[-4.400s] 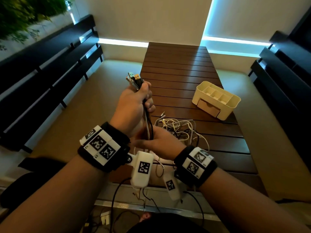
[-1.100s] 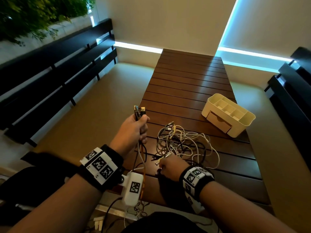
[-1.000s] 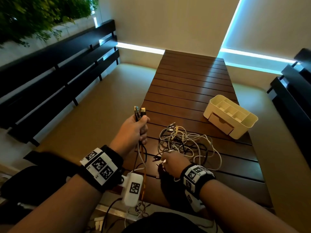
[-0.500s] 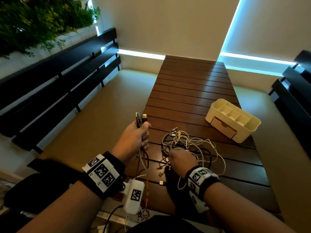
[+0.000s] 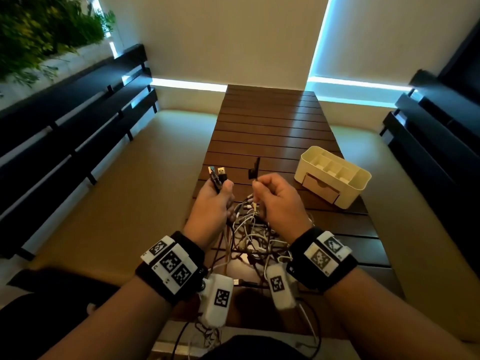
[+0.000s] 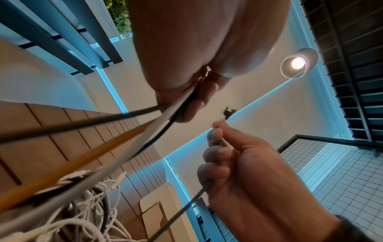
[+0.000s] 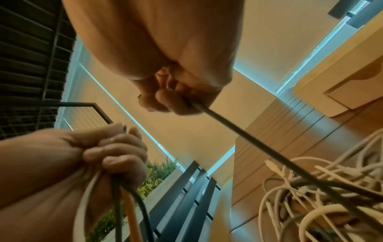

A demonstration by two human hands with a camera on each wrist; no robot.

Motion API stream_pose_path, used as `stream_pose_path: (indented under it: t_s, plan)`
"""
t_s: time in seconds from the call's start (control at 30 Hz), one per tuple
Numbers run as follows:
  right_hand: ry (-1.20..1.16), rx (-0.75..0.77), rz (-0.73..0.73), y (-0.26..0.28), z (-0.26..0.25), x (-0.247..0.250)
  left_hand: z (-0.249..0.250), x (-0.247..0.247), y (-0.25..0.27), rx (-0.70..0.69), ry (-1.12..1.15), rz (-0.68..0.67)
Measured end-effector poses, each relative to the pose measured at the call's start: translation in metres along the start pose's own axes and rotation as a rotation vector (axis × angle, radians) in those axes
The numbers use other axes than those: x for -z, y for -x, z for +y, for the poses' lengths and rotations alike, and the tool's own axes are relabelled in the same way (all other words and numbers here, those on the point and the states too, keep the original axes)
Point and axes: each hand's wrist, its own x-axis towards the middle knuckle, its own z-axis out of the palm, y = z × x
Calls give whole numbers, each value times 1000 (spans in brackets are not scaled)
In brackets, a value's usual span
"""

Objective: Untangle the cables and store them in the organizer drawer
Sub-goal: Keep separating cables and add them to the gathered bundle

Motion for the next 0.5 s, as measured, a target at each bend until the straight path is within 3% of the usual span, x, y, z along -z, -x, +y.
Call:
stream_pose_path:
  t_s: [0.13, 0.5]
  plan:
    - [-7, -59, 6, 10, 8, -3, -6, -6, 2, -25, -17, -34]
    - [4, -3, -43, 22, -2, -3, -5, -10, 7, -38, -41, -70]
